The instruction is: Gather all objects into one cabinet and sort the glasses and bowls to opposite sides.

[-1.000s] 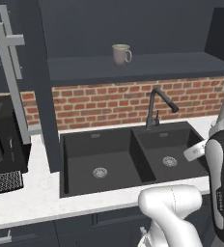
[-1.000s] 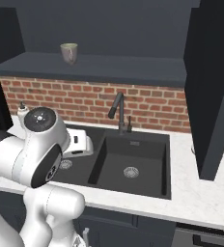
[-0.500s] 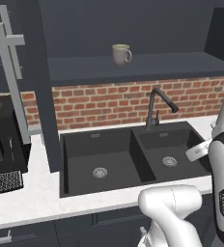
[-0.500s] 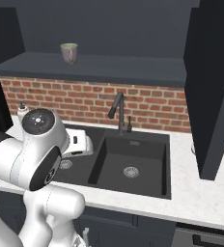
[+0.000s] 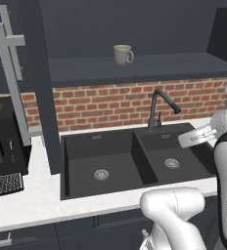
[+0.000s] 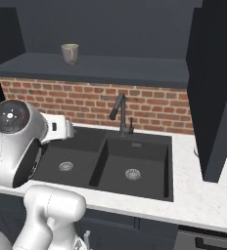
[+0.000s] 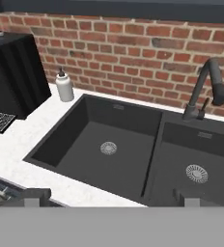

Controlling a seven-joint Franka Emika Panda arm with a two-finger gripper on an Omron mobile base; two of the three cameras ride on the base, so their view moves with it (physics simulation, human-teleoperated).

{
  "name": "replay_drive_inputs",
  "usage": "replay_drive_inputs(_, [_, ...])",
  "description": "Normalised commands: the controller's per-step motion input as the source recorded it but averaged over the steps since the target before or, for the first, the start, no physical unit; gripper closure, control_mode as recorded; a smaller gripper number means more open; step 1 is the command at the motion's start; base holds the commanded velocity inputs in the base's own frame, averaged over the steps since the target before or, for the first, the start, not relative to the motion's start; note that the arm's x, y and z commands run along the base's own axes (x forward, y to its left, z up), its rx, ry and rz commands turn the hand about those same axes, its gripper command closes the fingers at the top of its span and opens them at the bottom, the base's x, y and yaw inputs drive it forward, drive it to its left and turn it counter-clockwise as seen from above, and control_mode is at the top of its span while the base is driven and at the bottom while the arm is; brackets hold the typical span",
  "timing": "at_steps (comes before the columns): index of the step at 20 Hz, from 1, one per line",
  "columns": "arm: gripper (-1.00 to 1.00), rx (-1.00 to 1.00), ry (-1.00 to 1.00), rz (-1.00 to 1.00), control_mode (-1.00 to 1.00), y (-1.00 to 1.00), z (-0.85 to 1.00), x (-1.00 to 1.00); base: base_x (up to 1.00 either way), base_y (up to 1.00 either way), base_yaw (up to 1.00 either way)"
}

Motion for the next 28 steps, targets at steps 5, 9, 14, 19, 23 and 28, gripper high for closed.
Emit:
replay_drive_inputs(5, [-1.00, 0.01, -0.11, -0.02, -1.00, 0.65, 0.97, 0.10, 0.00, 0.00, 0.00])
replay_drive_inputs(9, [-1.00, 0.00, -0.05, -0.08, -1.00, 0.49, 1.00, 0.12, 0.00, 0.00, 0.00])
replay_drive_inputs(14, [-1.00, -0.02, -0.03, -0.14, -1.00, 0.49, 0.98, 0.23, 0.00, 0.00, 0.00])
replay_drive_inputs(19, [-1.00, -0.04, -0.05, -0.21, -1.00, 0.34, 0.68, 0.48, 0.00, 0.00, 0.00])
replay_drive_inputs(23, [-1.00, 0.02, -0.19, -0.05, -1.00, -0.27, -0.01, 0.79, 0.00, 0.00, 0.00])
replay_drive_inputs(28, [-1.00, 0.07, -0.41, 0.01, -1.00, -0.61, -0.46, 0.53, 0.00, 0.00, 0.00])
